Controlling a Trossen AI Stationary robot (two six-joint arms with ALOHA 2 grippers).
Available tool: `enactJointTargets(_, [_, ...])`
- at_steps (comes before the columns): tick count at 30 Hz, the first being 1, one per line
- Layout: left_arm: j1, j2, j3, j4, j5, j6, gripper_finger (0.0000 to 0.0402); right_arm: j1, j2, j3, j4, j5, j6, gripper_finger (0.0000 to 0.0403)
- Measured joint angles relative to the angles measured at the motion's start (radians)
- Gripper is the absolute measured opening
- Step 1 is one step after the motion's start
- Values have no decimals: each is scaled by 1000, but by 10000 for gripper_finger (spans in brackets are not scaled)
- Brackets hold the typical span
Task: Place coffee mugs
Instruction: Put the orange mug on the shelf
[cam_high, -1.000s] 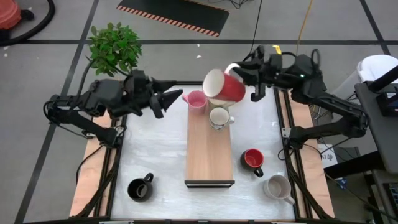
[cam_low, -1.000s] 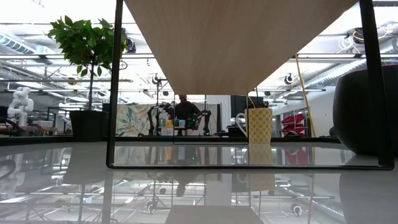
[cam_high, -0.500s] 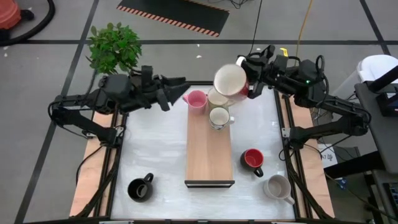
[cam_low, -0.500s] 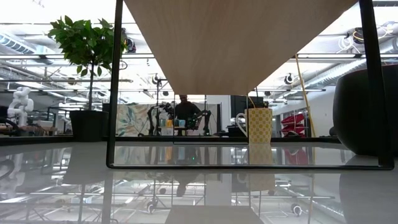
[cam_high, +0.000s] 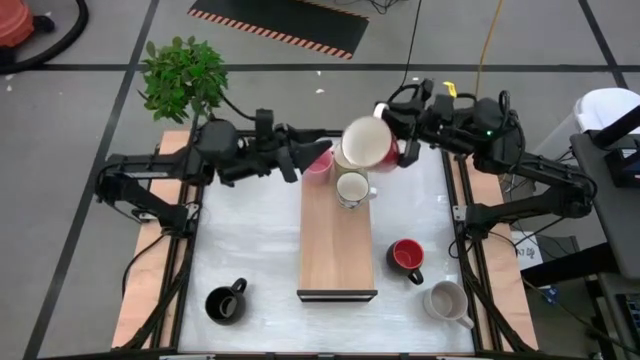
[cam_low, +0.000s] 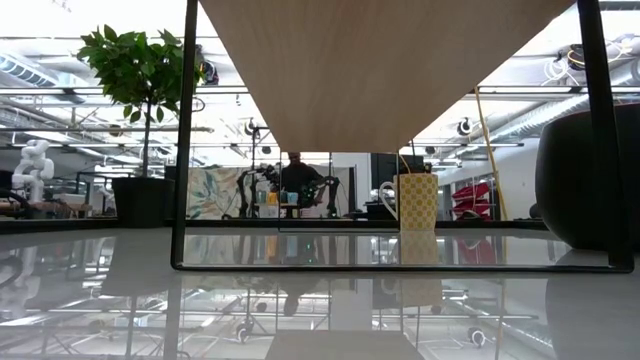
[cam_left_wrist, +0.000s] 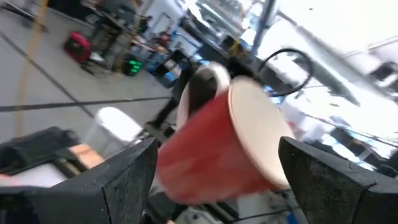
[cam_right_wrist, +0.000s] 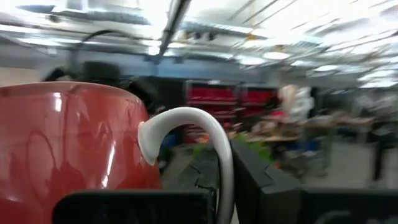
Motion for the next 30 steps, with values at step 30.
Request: enactJointTargets(30, [-80,218,592,-706,534,876,233,33,274,0,5,-782,1092,13])
